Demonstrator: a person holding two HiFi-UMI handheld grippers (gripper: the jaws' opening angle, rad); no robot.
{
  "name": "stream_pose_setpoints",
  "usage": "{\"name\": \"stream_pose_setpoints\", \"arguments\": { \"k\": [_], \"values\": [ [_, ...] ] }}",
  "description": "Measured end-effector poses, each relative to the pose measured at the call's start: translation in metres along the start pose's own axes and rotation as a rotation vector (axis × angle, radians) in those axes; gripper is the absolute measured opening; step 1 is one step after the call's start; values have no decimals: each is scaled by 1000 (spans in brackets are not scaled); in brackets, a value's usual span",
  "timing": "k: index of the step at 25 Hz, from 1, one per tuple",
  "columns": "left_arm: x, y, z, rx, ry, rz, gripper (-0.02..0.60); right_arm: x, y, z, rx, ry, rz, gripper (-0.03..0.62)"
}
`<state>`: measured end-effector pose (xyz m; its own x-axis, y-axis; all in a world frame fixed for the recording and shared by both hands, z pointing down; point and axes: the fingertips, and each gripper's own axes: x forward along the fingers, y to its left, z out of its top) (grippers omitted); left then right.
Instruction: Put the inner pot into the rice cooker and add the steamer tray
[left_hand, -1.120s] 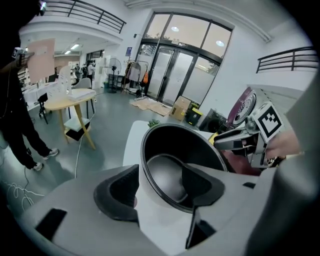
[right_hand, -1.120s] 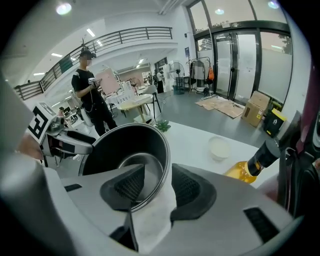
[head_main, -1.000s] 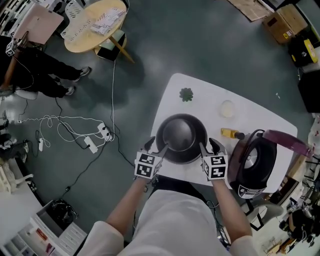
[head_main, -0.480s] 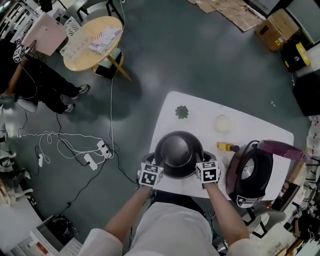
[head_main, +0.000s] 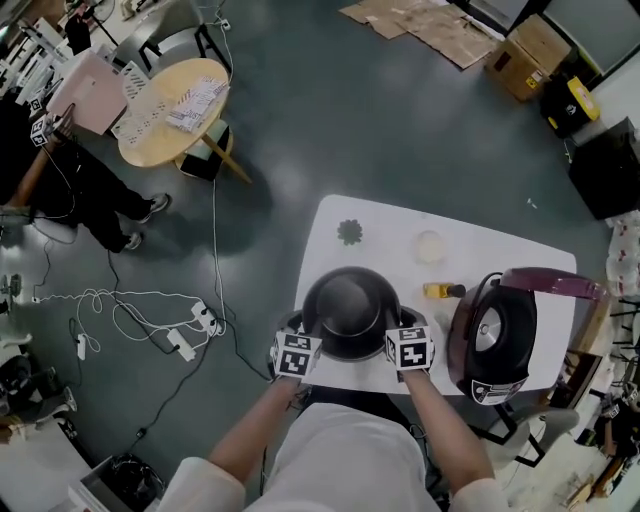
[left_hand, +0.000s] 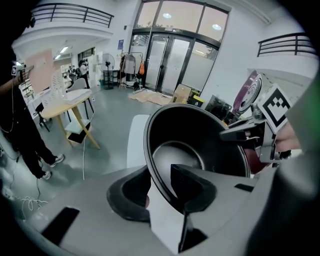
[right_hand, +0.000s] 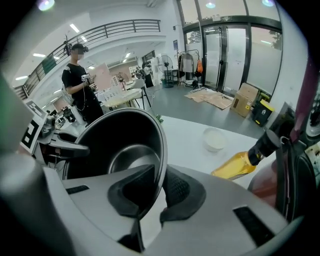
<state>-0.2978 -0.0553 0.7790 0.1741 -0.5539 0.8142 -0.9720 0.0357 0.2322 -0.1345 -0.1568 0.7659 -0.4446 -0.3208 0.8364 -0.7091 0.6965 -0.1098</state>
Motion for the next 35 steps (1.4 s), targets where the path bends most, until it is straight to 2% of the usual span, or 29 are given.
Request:
{"name": "stream_pose_setpoints", "arguments": {
  "k": [13, 21, 30, 35],
  "values": [
    [-58, -47, 57, 118, -138, -93, 138, -98, -13, 19, 119, -162, -107, 55],
    [-98, -93, 94, 217, -212, -159, 138, -169, -28, 21, 193, -271, -186, 52],
    [-114, -165, 129, 346, -258, -239, 140, -236, -67, 3, 294, -351, -280, 51],
    [-110, -207, 134, 406, -259, -282, 140, -263, -92, -20, 344, -379, -314, 54]
  ]
}}
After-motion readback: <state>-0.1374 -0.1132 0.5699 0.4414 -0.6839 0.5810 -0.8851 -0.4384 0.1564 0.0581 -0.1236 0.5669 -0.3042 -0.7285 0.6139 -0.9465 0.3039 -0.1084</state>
